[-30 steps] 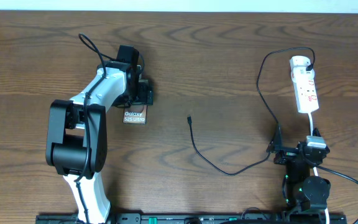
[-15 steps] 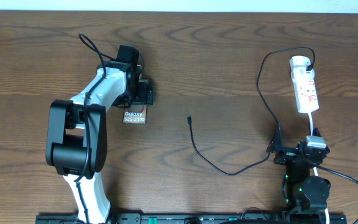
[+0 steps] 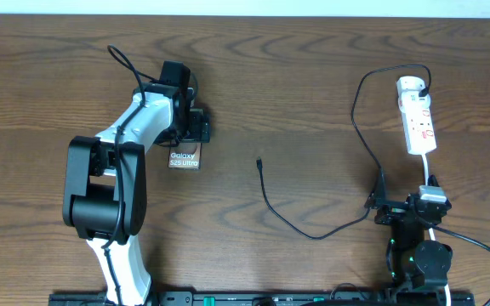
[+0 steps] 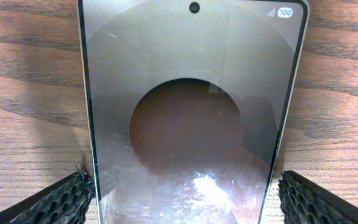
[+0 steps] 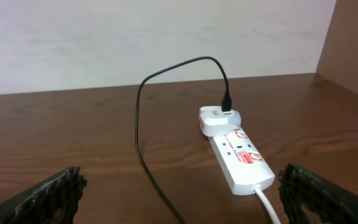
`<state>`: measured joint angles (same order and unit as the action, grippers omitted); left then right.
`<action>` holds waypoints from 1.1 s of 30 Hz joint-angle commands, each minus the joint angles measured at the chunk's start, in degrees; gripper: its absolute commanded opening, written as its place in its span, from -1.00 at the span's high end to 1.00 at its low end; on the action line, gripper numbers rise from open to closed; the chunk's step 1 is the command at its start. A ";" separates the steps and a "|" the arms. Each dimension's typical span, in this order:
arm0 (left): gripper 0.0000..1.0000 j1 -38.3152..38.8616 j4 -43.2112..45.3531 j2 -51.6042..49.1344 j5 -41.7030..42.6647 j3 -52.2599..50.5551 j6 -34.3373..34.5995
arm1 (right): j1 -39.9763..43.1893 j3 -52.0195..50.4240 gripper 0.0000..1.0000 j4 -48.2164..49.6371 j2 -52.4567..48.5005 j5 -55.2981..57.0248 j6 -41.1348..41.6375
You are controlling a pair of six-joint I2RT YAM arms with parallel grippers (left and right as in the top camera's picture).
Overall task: Plug charger to phone and switch on socket
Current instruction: 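Lower the left gripper and close it on the phone's sides, then lift the phone upright with the left gripper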
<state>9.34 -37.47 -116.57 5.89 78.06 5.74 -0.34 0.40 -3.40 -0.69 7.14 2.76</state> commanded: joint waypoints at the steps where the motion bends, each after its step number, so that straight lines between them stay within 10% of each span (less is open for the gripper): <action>1: -0.86 0.00 -0.17 -0.31 0.52 -1.40 -0.79 | -0.50 -0.09 -0.99 -0.20 0.31 0.22 -0.48; 33: -0.74 0.02 -2.03 -0.22 0.46 -1.33 -3.34 | -0.50 -0.09 -0.99 -0.20 0.31 0.22 -0.48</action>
<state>9.34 -39.05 -116.57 5.85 78.06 2.85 -0.34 0.40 -3.40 -0.69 7.14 2.74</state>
